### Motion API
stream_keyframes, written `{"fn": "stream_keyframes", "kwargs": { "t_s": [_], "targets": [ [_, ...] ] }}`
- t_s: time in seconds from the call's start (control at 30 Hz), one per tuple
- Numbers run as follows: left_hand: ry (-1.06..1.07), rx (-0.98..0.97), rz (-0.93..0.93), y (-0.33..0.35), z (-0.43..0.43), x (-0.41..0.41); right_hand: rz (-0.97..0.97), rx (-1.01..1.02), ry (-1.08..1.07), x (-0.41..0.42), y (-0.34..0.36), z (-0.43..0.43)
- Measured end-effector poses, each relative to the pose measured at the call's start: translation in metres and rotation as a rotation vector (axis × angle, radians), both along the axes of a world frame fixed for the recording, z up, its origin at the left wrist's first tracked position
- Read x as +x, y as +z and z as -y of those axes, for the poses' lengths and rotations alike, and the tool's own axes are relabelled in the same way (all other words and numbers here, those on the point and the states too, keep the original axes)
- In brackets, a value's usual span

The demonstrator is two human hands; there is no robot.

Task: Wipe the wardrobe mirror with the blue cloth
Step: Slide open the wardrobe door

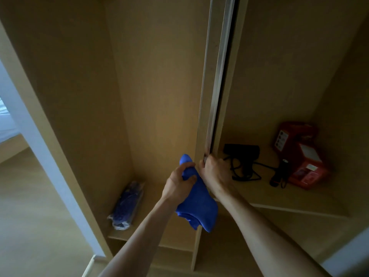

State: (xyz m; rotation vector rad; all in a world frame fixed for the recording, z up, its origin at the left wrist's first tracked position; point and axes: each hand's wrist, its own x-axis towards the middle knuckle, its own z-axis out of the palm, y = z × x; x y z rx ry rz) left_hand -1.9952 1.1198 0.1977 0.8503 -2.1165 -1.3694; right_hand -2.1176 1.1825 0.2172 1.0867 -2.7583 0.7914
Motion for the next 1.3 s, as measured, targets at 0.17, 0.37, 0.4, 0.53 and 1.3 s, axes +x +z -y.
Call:
{"fn": "stream_keyframes", "kwargs": {
  "t_s": [0.17, 0.37, 0.4, 0.53, 1.3],
  "targets": [
    [-0.051, 0.004, -0.043, -0.006, -0.008, 0.009, -0.014, -0.052, -0.018, 0.008, -0.005, -0.021],
    [-0.100, 0.041, -0.068, -0.007, -0.020, 0.023, -0.043, -0.046, -0.005, 0.031, -0.003, -0.045],
    [-0.110, 0.046, -0.073, -0.007, -0.021, 0.026, -0.045, -0.047, -0.005, 0.036, -0.005, -0.049],
    [-0.152, 0.063, -0.079, -0.010, -0.027, 0.036, -0.023, -0.055, -0.008, 0.049, -0.010, -0.061],
    [-0.298, 0.018, -0.081, -0.008, -0.060, 0.072, -0.031, -0.081, -0.050, 0.096, -0.020, -0.114]
  ]
}}
